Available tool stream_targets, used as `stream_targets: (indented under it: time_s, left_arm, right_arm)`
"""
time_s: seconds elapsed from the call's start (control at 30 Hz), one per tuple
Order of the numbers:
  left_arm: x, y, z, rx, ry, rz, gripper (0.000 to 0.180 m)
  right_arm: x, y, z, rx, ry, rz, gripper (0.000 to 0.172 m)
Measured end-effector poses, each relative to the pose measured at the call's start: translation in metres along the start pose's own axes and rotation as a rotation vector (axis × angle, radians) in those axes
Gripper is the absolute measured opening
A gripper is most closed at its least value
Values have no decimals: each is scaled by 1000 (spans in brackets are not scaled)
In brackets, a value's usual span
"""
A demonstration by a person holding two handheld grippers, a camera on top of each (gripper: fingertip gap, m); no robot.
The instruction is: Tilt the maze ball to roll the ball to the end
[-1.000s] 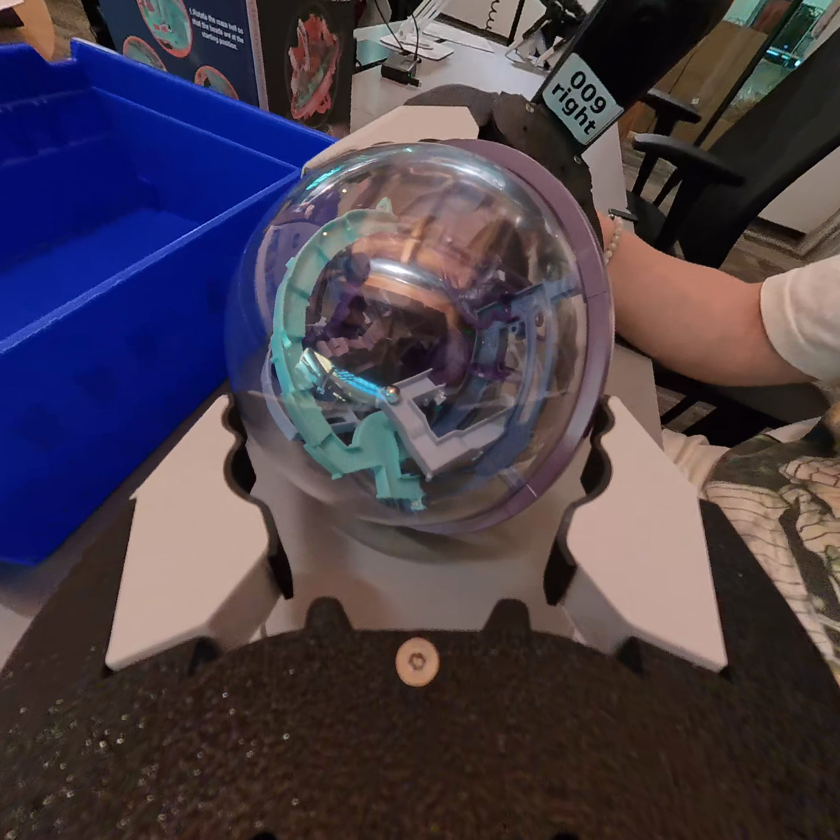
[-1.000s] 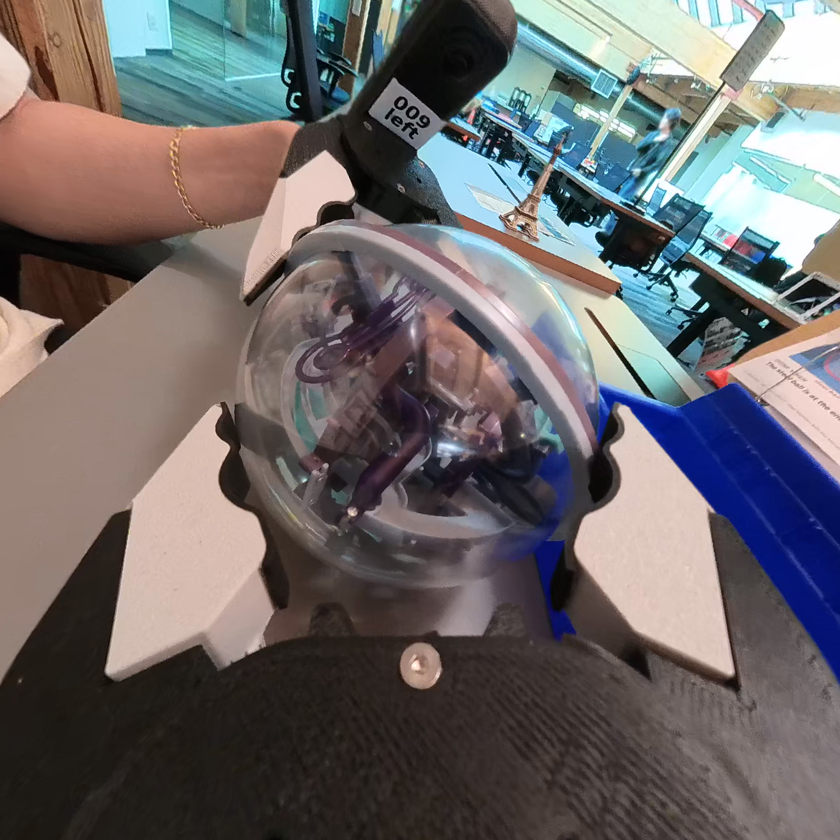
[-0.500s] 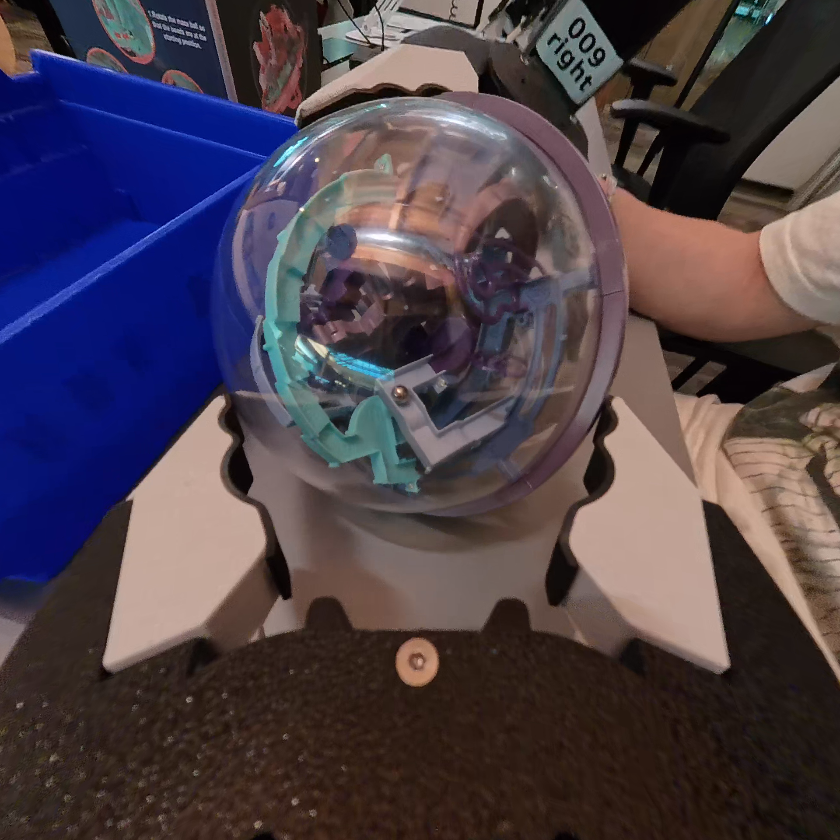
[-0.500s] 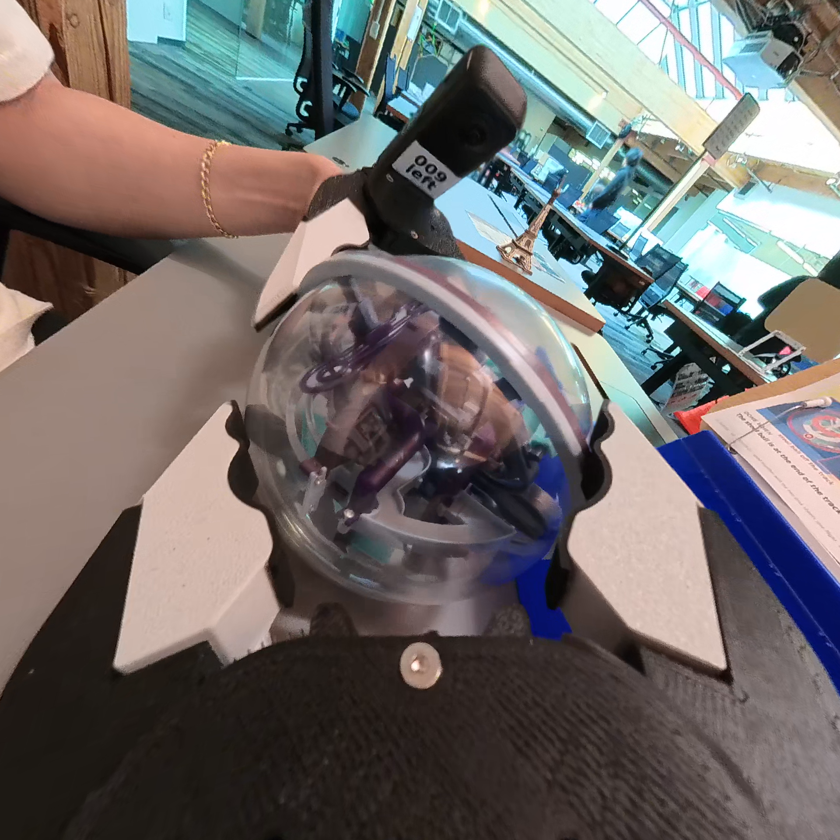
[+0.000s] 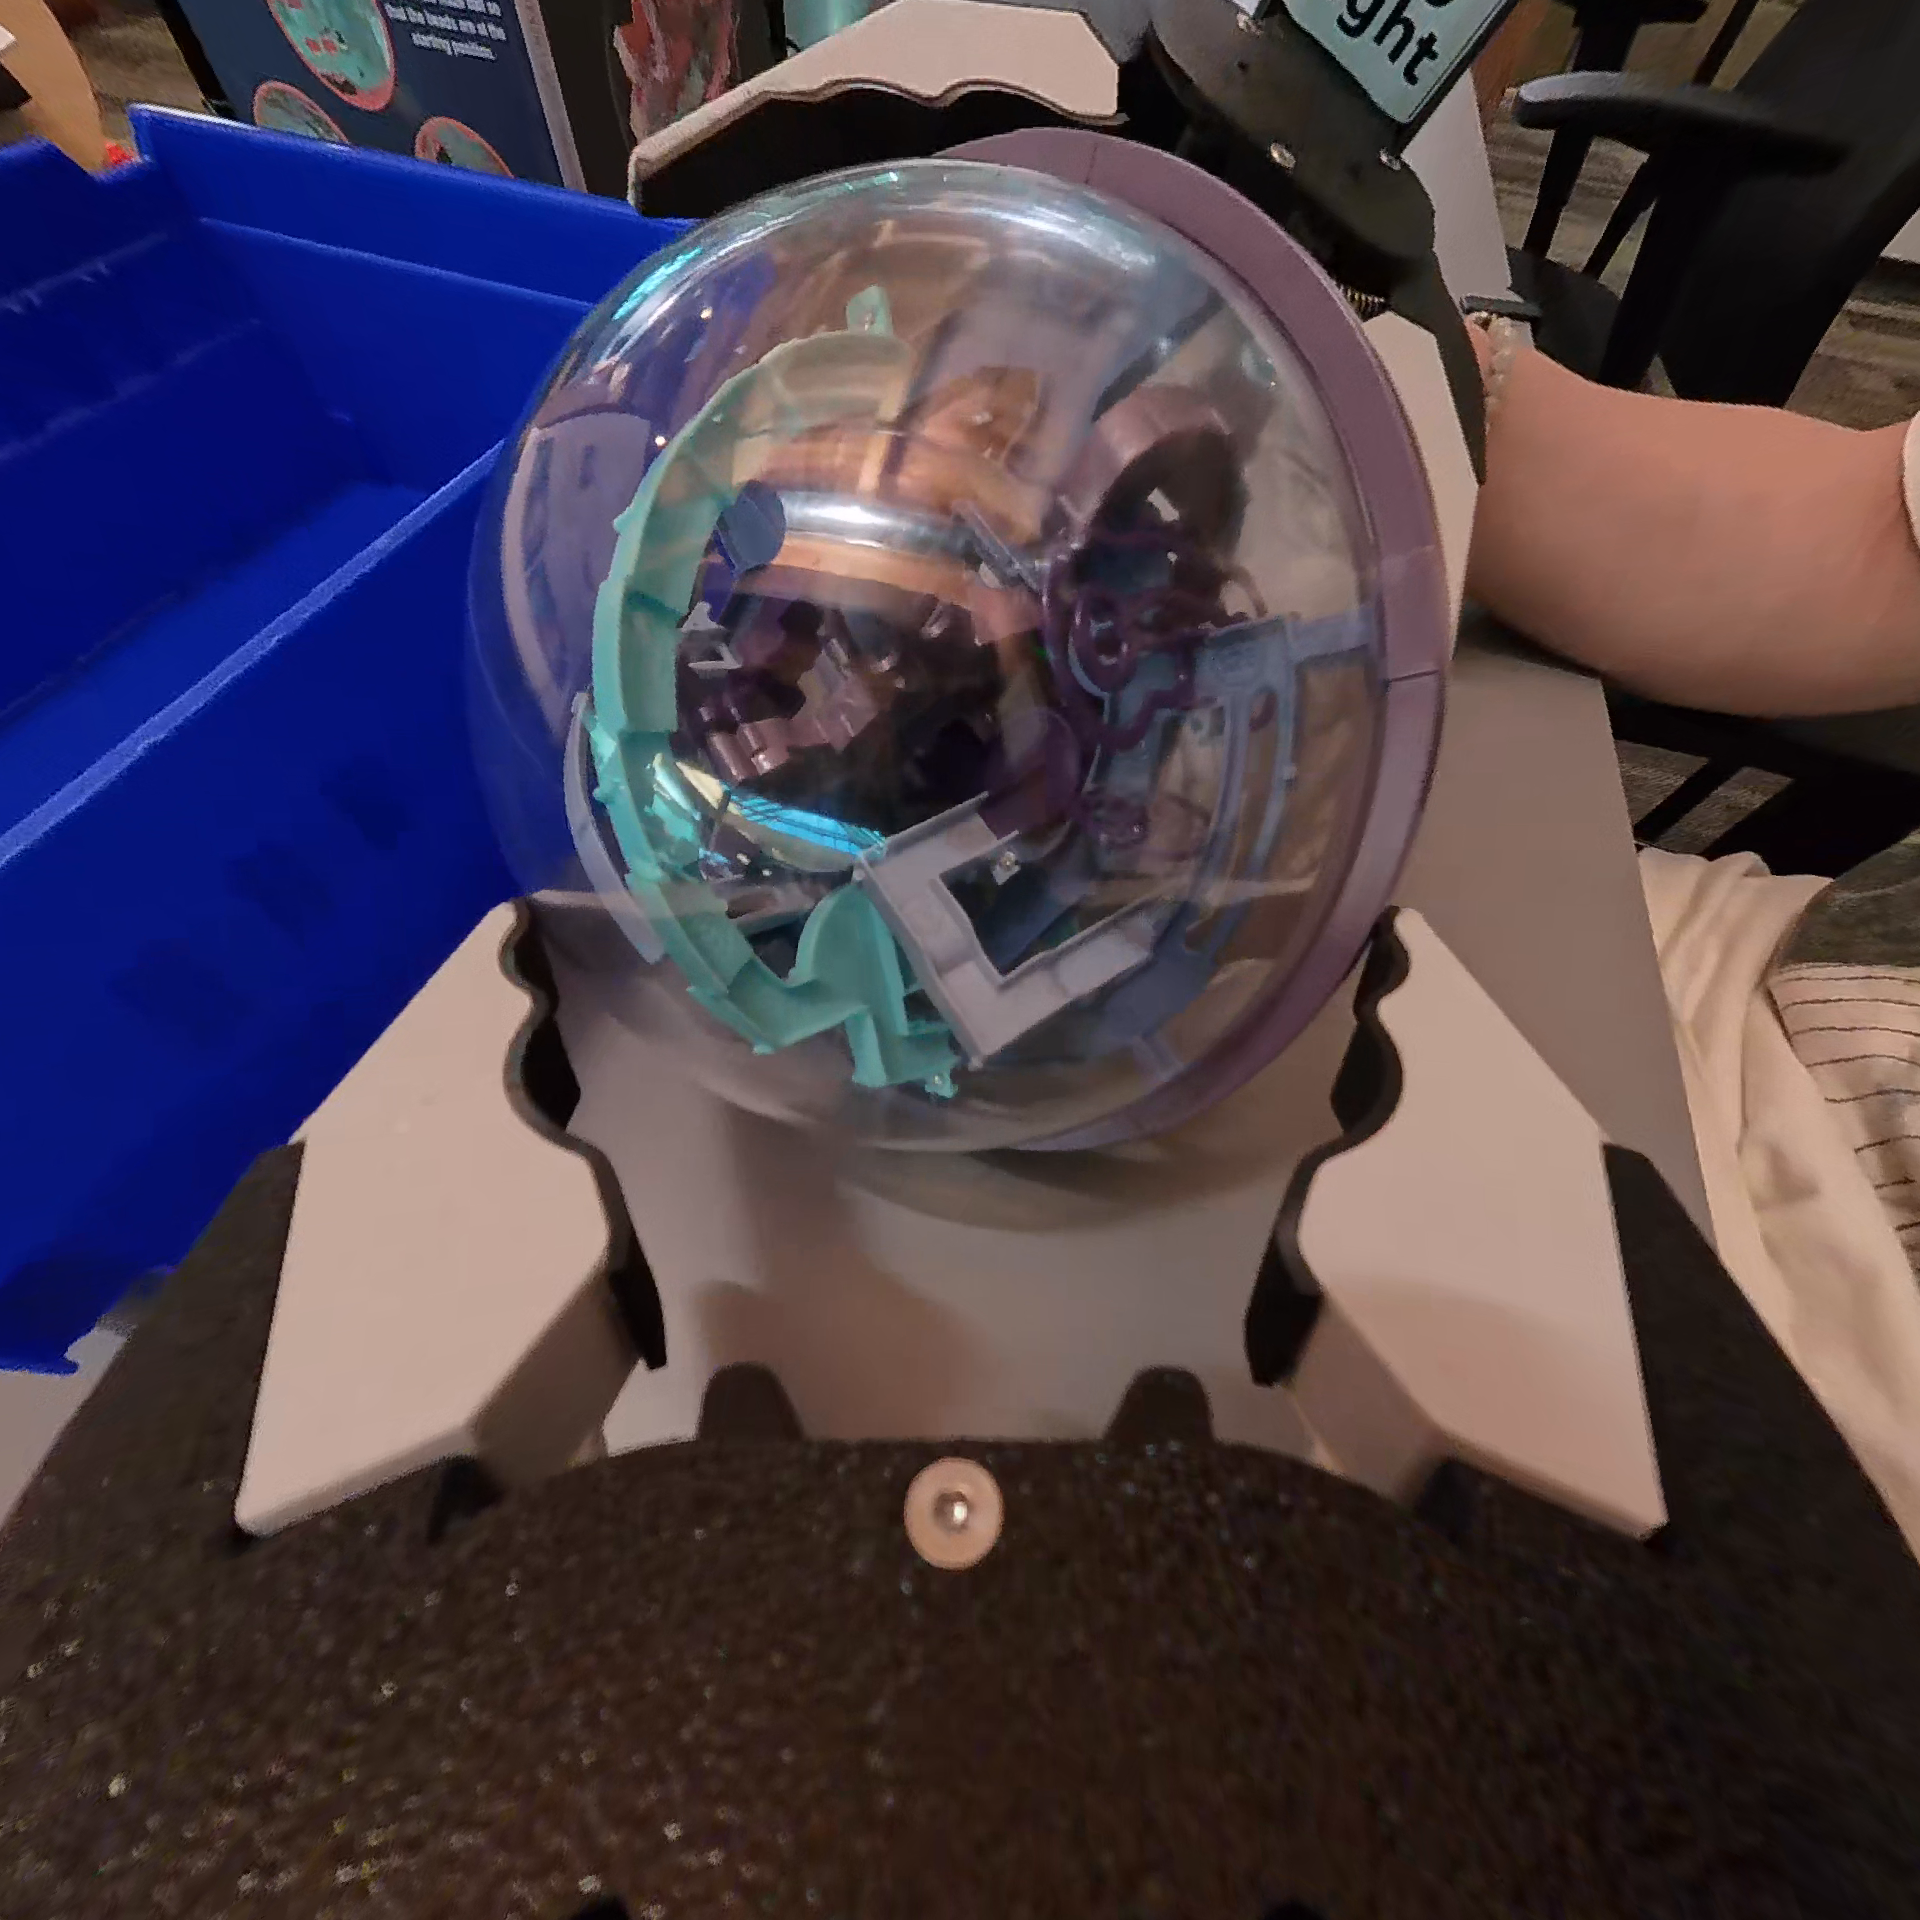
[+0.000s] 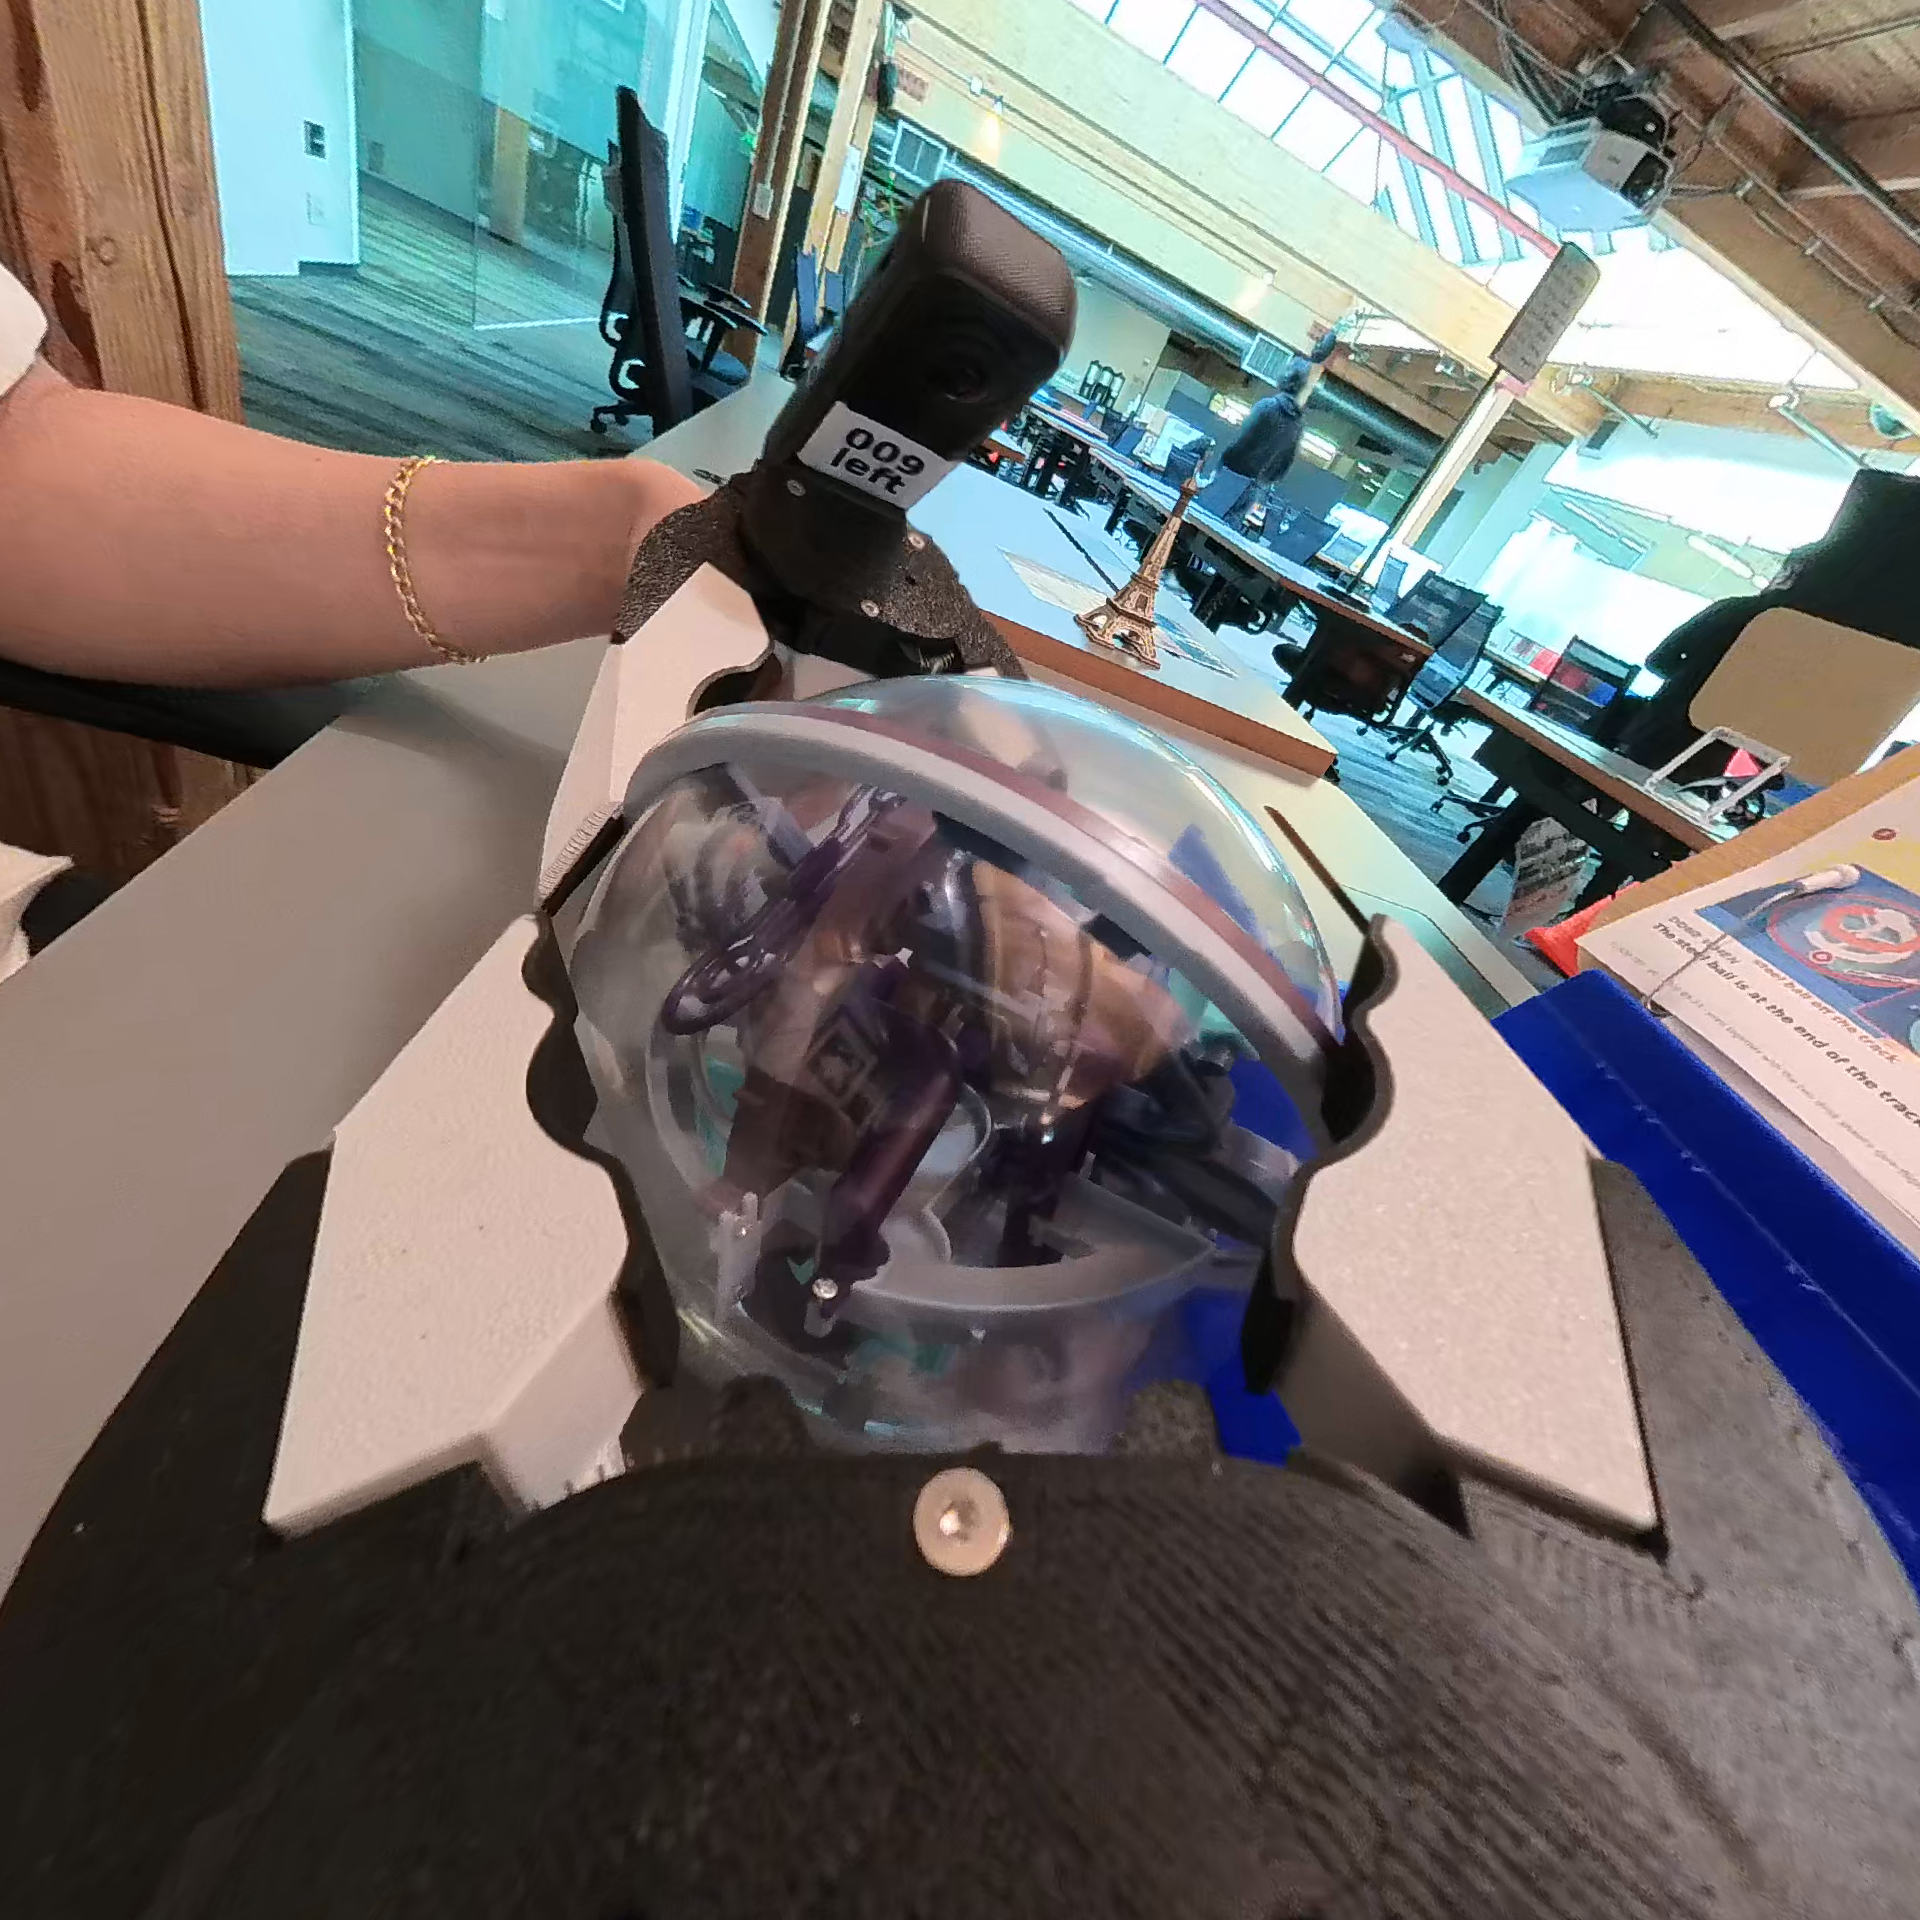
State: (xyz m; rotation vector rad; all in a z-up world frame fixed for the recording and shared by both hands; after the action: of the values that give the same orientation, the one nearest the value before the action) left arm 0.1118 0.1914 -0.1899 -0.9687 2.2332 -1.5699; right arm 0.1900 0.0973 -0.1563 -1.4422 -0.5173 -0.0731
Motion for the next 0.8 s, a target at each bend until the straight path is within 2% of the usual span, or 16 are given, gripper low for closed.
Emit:
stream_targets:
  time_s: [0.2, 0.8]
  left_arm:
    - [-4, 0, 0, 52, 19, -61, 144]
    - [-3, -7, -2, 17, -6, -127, 143]
  right_arm:
    - [4, 3, 2, -16, 26, 41, 146]
    - [8, 10, 0, -48, 28, 100, 148]
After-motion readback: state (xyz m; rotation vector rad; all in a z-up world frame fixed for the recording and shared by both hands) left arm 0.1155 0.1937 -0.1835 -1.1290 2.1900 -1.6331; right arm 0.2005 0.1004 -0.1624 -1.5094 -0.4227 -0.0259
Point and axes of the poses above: each gripper's, where its closed fingertips meet, z out along the fingers, y out of its underside, x = y × z across the jaws, the point moved 6 cm from there along -z, back along the fingers, and after that the axes turned 15 degrees about y, right-handed, at the moved point
